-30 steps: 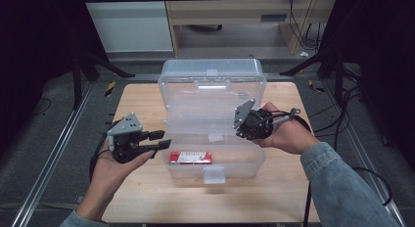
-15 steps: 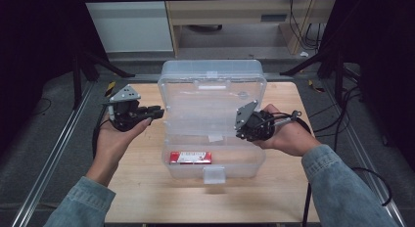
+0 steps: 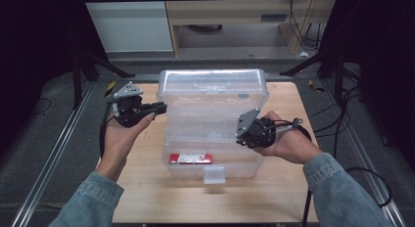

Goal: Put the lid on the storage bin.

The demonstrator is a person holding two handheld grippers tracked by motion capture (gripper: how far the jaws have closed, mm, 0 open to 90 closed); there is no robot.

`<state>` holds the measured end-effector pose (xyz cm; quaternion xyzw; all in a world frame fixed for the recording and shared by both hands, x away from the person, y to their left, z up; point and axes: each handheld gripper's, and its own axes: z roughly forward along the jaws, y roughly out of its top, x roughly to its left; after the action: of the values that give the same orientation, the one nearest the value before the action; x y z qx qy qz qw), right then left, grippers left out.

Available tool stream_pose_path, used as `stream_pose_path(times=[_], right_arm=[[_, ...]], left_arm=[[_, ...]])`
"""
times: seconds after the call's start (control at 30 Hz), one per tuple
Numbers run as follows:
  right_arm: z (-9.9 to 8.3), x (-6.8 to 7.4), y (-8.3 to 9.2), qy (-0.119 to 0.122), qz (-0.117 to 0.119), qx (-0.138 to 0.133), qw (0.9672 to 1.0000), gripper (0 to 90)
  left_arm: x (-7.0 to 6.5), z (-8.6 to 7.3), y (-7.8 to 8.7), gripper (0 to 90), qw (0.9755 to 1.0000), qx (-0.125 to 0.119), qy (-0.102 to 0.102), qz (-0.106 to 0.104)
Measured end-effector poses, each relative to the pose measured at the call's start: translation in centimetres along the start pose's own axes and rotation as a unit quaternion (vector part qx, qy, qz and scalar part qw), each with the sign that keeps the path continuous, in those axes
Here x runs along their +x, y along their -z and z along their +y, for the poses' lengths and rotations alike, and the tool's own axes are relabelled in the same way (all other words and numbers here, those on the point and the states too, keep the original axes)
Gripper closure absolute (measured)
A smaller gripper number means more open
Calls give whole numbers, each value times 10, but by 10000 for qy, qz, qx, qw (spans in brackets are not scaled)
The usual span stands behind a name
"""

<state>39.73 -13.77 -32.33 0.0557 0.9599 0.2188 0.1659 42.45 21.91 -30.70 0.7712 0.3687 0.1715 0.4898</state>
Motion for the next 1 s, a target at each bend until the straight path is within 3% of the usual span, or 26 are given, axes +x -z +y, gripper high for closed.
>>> stream_pose_path(times=[0.13,0.33,0.4,0.5,0.6,0.77,1.0], right_arm=[[-2,4,-3,-22,27,14,10000,823],[0,8,-1,-220,18,-110,9997,688],[0,10,0,-297,-1,-173,9994,622],[-1,12,2,-478,-118,-408,9980,543],[-4,14,5,-621,-196,-572,9962,540],[-13,12,12,-903,-326,-756,9925,591],[-30,7,26,-1403,-639,-992,9831,679]], left_arm=[[-2,-5,2,773,9999,-50,101,-82],[-5,-12,6,764,9999,-46,93,-80],[-4,-13,5,769,9997,-140,61,-193],[-4,-13,6,798,9996,-157,24,-229],[-4,-15,9,821,9999,-31,132,-50],[-4,-18,9,828,9997,-25,219,-69],[-5,-25,7,837,9995,-18,304,-121]])
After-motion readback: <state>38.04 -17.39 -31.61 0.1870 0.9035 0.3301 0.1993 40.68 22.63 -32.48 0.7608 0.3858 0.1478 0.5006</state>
